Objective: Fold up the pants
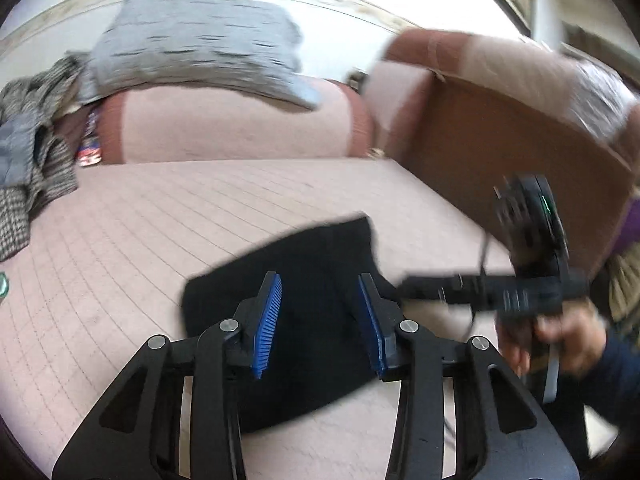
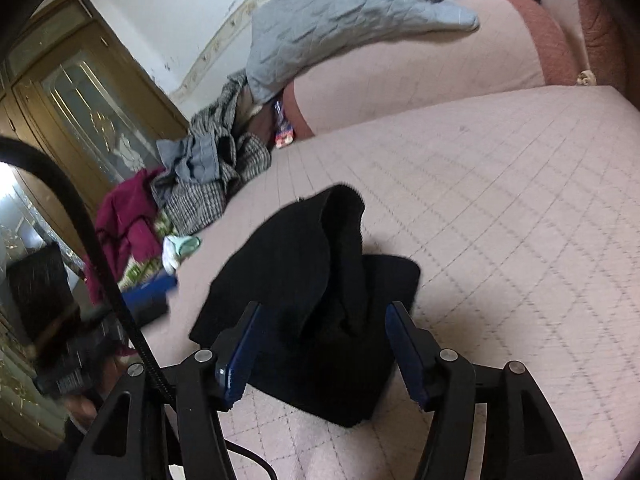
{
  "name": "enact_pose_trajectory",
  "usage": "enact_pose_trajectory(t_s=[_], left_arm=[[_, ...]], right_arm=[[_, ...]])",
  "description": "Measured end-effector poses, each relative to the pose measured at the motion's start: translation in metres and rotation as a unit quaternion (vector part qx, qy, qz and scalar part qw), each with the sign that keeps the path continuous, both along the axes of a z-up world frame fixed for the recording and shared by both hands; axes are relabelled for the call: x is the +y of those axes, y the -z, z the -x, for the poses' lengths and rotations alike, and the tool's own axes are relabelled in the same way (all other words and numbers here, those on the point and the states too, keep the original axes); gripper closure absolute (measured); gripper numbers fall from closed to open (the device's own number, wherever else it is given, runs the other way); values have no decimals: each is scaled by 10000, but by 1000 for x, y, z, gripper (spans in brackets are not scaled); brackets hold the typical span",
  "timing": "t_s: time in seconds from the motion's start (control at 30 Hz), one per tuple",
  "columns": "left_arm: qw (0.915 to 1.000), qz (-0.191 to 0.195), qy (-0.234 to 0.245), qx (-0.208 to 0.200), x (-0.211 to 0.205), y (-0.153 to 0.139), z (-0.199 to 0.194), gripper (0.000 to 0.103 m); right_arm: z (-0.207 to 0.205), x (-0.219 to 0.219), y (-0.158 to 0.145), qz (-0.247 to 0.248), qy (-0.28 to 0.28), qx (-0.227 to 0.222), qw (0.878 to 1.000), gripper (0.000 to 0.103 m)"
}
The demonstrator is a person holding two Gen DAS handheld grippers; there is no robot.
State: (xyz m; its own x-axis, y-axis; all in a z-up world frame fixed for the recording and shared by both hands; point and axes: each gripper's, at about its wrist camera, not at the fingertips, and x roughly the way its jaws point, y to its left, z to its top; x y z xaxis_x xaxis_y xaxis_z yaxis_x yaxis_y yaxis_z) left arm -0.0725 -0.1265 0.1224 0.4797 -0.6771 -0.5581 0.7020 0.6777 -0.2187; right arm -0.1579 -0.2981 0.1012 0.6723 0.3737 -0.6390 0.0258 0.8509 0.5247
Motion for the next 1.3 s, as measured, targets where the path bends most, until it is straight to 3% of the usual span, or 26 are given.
enact_pose_trajectory(t_s=[0.2,0.3,0.33,0.43,0.53,0.7,0.83,1.0,1.13,1.3], left_arm=[[9988,-292,-5,391,-19,24,-48,60],[9973,-508,35,527,-36,36,-54,60],[9971,-553,44,521,-39,37,-53,60],[9980,-418,193,441,-40,31,-45,60],[9986,-397,248,233,-45,26,-37,60],[9943,-951,155,452,-63,56,-34,60],[9919,-1256,43,170,-72,67,-27,59],[9943,-950,-116,473,-63,63,-31,59],[9965,-549,-308,545,-41,45,-25,59],[9946,-718,-589,464,-19,43,-19,59]], right_arm=[[-23,10,22,117,61,213,9997,44],[-22,5,27,-324,230,67,9992,92],[-20,3,24,-376,263,-1,9989,95],[-5,1,3,-483,115,-351,9982,96],[15,3,-17,-228,-56,-558,9982,97],[18,-7,20,149,256,218,9993,97],[16,-12,31,-21,415,250,9988,97],[10,-5,12,485,512,313,9970,95],[14,-5,-17,600,728,-113,9955,92],[-10,19,-26,659,160,-353,9971,92]])
